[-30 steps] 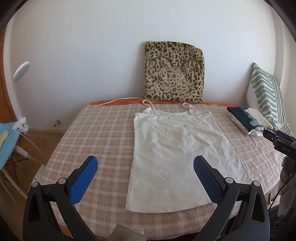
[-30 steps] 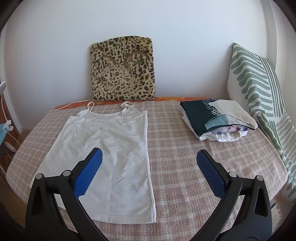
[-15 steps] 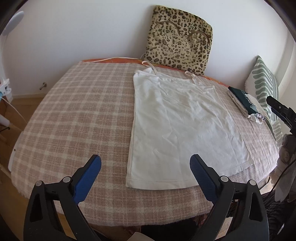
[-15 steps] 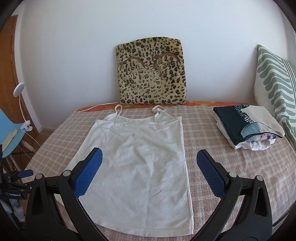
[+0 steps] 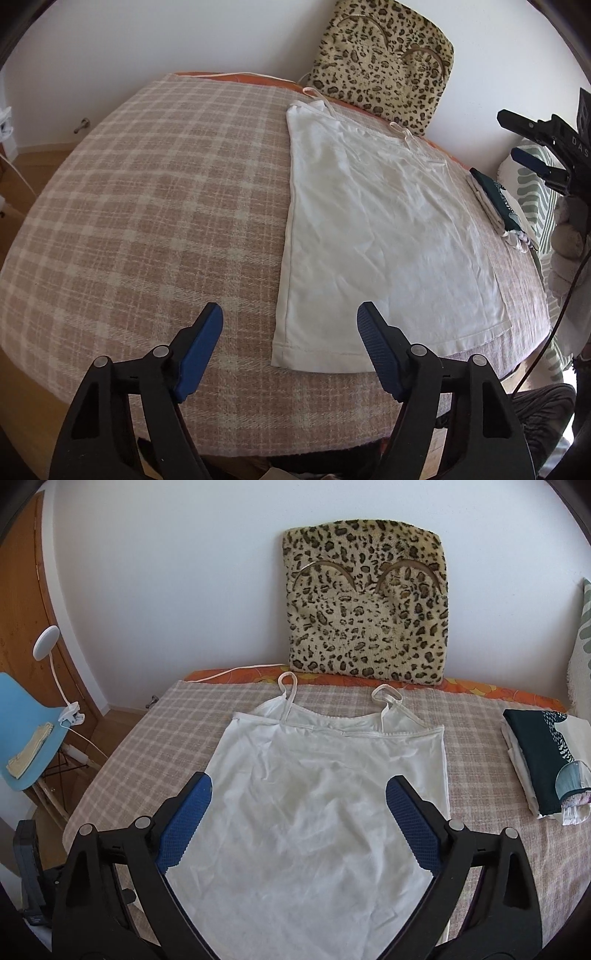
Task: Fold small clothes
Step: 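Move left gripper to the camisole hem while right gripper reaches the strap end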
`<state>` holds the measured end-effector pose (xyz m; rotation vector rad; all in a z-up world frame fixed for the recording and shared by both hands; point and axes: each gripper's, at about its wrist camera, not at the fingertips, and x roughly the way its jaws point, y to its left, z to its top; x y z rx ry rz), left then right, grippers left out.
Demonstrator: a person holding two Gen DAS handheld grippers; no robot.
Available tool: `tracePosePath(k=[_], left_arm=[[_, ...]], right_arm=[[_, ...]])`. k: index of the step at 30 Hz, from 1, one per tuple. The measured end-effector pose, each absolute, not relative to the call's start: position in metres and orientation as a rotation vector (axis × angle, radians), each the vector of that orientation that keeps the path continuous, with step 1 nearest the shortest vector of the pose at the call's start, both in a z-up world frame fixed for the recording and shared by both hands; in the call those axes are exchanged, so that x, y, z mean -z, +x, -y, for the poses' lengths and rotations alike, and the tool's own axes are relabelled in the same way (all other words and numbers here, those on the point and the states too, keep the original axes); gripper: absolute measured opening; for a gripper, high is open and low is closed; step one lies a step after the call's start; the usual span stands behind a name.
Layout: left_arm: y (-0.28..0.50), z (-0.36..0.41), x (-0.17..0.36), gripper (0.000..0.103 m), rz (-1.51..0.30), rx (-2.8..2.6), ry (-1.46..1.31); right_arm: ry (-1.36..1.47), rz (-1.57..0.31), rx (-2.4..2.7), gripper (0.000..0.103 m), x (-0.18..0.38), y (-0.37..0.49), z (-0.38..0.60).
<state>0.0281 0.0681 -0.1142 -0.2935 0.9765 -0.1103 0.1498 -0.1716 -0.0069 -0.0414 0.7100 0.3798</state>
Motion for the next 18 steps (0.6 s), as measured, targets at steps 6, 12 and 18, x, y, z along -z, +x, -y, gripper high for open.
tracePosePath(k=[6,12,18], left_arm=[[0.033,-0.064,0.118,0.047,-0.981,0.146,-0.307],[0.036,-0.07,0.121,0.034,-0.966,0.172,-0.34],[0.039,-0.077,0.129,0.026,-0.982,0.203,-0.391]], right_arm=[[-0.05,-0.833,-0.445,0.081,0.021,0.199,0.112],[-0.031,-0.928,-0.468,0.07,0.033,0.251,0.062],[0.001,-1.02,-0.465,0.058,0.054,0.297,0.023]])
